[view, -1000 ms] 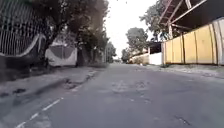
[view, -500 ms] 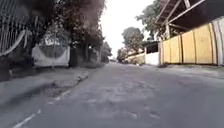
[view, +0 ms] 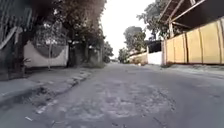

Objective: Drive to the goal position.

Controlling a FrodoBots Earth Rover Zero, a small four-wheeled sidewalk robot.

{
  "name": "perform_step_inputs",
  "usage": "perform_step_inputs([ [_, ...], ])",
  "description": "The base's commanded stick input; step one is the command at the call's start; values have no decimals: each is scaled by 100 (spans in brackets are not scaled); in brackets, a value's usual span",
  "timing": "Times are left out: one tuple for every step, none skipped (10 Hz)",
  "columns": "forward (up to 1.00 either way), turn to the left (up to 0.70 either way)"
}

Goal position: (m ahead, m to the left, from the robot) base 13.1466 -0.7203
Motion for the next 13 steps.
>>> perform_step_inputs([
  [100, 0],
  [100, 0],
  [100, 0],
  [100, 0],
  [100, 0],
  [100, 0],
  [100, 0],
  [100, 0],
  [100, 0],
  [100, 0],
  [100, 0],
  [100, 0],
  [100, 0],
])
